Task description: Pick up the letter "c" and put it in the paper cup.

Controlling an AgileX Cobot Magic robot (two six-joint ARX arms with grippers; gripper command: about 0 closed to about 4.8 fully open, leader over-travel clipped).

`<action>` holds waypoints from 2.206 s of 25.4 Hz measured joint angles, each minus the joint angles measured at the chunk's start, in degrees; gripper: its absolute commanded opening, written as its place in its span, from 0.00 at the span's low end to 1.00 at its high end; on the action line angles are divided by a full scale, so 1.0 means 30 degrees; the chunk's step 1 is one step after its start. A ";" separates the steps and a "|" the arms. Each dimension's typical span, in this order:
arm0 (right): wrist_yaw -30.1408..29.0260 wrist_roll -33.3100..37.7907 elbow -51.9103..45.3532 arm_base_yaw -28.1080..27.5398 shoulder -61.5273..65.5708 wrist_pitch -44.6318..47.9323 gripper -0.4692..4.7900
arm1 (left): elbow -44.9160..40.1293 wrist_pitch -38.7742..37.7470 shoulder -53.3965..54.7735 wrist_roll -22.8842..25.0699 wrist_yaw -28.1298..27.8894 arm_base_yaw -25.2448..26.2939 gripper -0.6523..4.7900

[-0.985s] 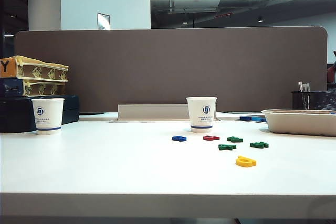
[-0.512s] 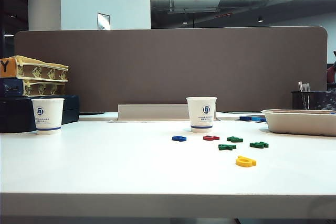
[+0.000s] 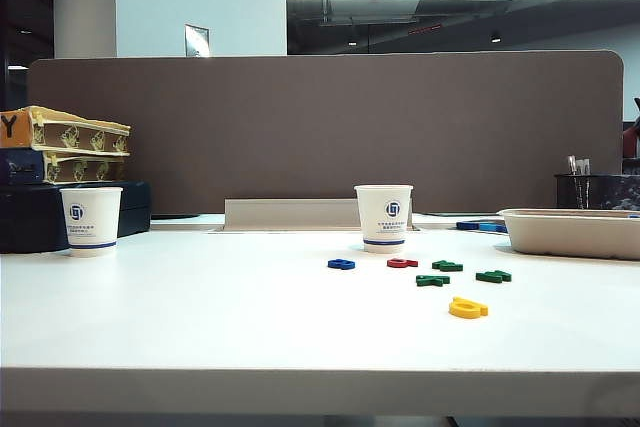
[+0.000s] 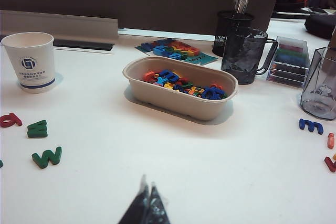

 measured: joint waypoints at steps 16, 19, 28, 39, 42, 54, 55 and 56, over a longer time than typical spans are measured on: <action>0.0000 0.0000 0.0000 0.0000 0.0000 0.0000 0.08 | 0.0000 -0.0087 0.0015 0.0000 0.0000 0.0000 0.16; 0.0000 0.0000 0.0000 -0.0029 -0.0525 -0.0073 0.08 | 0.0000 -0.0146 0.0015 0.0000 -0.0007 0.0000 0.16; -0.0015 0.0000 0.0000 -0.1872 -0.2018 -0.0058 0.08 | 0.0000 -0.0240 0.0015 0.0000 0.0000 0.0000 0.16; 0.0000 0.0000 0.0000 -0.3089 -0.2018 -0.0058 0.08 | 0.0000 -0.0248 0.0007 0.0000 0.0000 0.0947 0.16; -0.0007 0.0000 0.0000 -0.3089 -0.2018 -0.0051 0.08 | 0.0000 -0.0248 0.0007 0.0000 0.0000 0.0947 0.16; -0.2885 0.0007 0.0000 -0.3082 -0.2018 0.0015 0.08 | 0.0000 -0.0255 0.0000 0.0007 0.0000 0.0947 0.16; -0.3249 0.0000 0.0000 -0.3082 -0.2018 0.0095 0.08 | 0.0000 -0.0248 0.0000 0.0000 0.0000 0.0947 0.16; -0.3337 0.0000 0.0000 -0.3082 -0.2018 0.0087 0.08 | 0.0000 -0.0240 0.0000 0.0000 0.0000 0.0947 0.16</action>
